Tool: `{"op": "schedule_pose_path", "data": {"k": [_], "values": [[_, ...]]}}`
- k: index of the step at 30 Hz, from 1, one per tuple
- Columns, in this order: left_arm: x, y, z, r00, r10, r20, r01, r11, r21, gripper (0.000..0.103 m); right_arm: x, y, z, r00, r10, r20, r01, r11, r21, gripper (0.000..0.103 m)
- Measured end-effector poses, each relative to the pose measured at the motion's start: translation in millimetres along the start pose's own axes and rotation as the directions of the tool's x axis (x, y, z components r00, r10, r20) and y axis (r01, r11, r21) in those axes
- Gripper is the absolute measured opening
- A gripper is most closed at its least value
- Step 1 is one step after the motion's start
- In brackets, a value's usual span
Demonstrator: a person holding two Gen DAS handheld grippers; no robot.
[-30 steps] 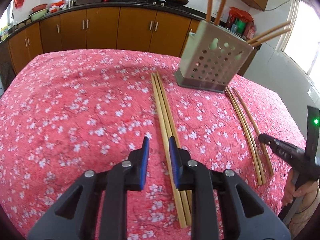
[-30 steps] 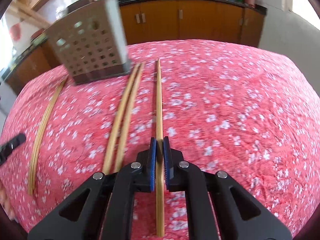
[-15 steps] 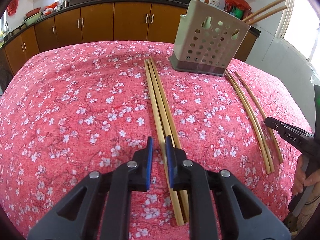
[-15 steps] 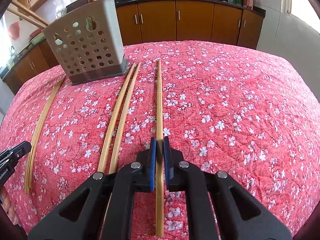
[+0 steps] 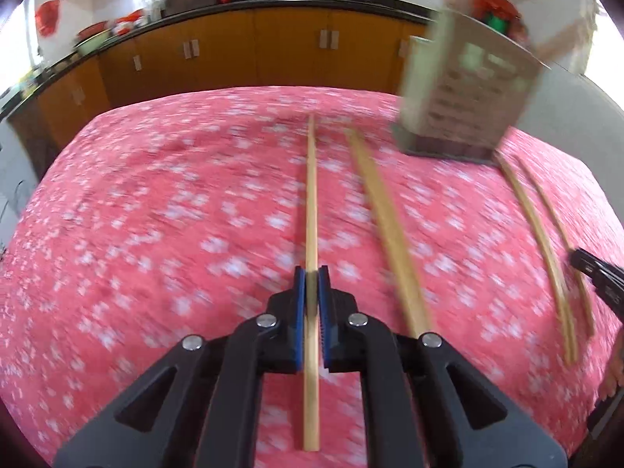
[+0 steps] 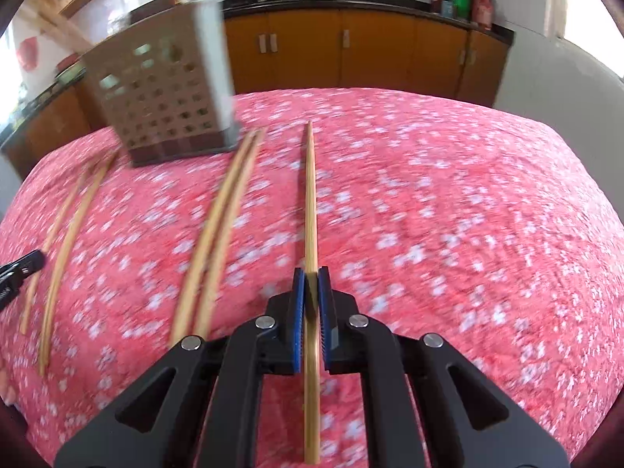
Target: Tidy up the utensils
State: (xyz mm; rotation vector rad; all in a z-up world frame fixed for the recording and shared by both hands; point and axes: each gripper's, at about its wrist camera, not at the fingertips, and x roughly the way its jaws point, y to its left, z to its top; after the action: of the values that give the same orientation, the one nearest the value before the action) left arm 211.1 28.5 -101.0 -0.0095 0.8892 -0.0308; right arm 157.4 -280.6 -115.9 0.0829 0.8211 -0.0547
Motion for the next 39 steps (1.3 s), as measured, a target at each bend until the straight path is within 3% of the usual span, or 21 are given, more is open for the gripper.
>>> {"op": "schedule_pose_path", "data": {"k": [4,7,39], "values": [[9,27,13,0.999,0.039,0.009,-0.039,0.998,-0.049,0.012,6,-11,8,1.000,-0.024,0.010,0.023,0.999,0.033,0.008],[10,38,16,1.000,0.013,0.013,-0.012,0.996,-0.088,0.012,10,-15,11,1.000,-0.021,0.009,0.021,0.999,0.038,0.008],[7,42,14,1.000,0.010,0.017,-0.009,0.996,-0.090,0.012,13,-23,14,1.000,-0.010,0.008,0.009,0.999,0.046,0.008]]}}
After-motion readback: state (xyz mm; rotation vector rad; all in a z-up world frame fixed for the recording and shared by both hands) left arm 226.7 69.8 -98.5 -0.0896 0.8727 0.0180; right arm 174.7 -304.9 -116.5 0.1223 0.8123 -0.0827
